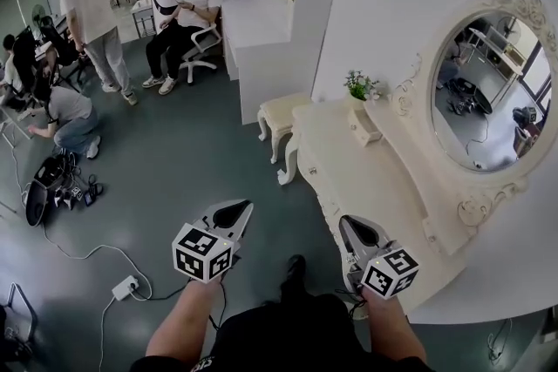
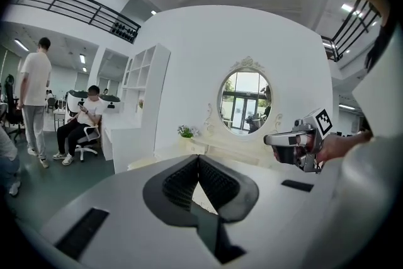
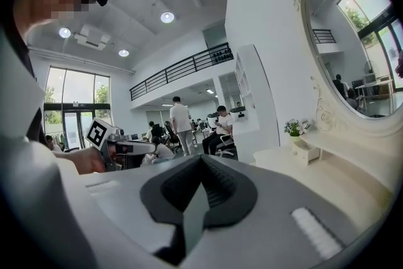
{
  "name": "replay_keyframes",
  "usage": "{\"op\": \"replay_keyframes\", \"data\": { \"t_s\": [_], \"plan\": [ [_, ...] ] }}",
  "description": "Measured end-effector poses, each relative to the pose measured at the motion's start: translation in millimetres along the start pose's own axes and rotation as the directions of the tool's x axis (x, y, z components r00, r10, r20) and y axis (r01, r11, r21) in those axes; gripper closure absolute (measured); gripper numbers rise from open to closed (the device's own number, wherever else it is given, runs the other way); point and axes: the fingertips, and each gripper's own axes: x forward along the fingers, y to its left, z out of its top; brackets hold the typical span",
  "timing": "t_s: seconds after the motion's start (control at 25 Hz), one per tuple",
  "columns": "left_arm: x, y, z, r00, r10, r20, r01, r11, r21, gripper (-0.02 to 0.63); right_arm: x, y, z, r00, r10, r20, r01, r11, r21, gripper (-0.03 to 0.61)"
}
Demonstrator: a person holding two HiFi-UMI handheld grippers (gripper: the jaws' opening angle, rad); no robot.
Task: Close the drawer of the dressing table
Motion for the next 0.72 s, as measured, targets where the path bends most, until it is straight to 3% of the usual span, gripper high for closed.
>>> {"op": "replay_keyframes", "data": {
  "t_s": [0.44, 0.72],
  "plan": [
    [118, 39, 17, 0.997, -0.025, -0.072, 0.023, 0.999, -0.022, 0.607, 74, -106, 5, 1.000, -0.005, -0.024, 0.007, 0.997, 0.073, 0.568],
    [191, 49, 40, 0.991, -0.038, -0.125, 0.040, 0.999, 0.010, 0.607, 121, -168, 22, 1.000, 0.018, -0.008, -0.017, 0.992, 0.123, 0.568]
  ]
}}
